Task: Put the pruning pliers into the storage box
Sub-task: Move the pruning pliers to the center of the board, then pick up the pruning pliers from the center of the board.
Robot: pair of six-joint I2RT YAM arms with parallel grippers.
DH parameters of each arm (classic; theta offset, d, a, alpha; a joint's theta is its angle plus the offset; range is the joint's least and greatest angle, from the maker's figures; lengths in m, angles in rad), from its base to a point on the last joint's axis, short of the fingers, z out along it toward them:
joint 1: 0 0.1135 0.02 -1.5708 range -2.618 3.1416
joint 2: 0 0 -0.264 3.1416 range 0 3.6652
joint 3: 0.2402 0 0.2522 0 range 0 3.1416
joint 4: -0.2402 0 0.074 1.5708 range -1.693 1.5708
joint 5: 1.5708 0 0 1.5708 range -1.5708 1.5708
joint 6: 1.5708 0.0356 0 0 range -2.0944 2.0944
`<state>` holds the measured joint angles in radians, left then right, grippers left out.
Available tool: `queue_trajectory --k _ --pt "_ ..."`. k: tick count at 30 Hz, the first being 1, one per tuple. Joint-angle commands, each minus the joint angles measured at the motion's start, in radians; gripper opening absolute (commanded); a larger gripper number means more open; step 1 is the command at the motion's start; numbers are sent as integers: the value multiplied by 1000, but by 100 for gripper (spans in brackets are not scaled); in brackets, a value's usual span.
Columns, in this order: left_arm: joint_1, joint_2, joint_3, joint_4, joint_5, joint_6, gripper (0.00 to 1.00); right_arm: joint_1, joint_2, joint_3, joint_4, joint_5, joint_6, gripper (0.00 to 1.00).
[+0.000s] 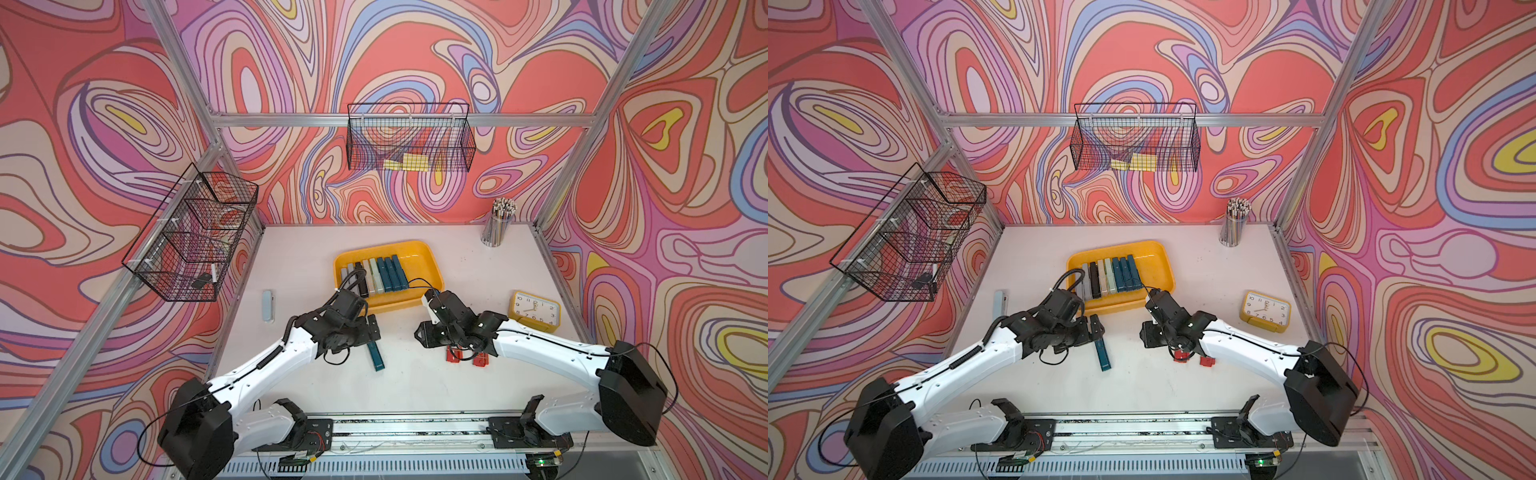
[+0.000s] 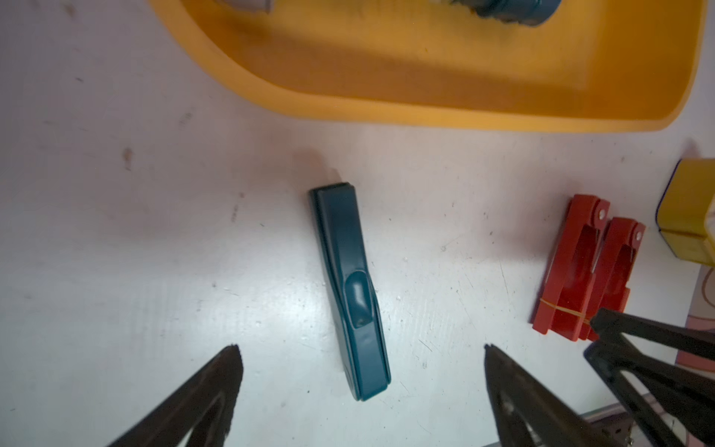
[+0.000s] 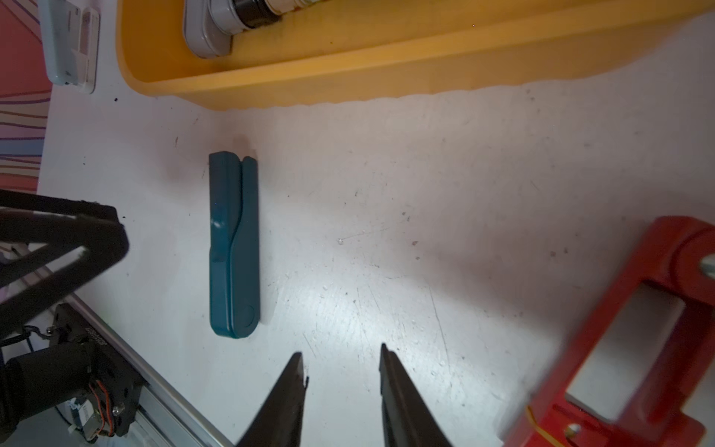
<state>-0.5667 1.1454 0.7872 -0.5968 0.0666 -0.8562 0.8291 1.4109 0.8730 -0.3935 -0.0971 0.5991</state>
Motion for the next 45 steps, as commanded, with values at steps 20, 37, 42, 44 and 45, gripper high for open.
queue_trajectory --k 20,37,42,44,45 --pt "367 33 63 -43 278 218 99 234 414 326 28 97 -12 74" --pt "492 -63 -14 -153 426 196 99 249 505 351 10 102 -1 72" --pt "530 -81 -32 -179 426 217 99 252 522 368 8 97 -2 66" --pt "536 -85 -39 -181 425 219 99 251 525 374 4 99 -4 63" --pt "539 -86 -43 -179 426 221 99 251 526 379 1 99 -4 61"
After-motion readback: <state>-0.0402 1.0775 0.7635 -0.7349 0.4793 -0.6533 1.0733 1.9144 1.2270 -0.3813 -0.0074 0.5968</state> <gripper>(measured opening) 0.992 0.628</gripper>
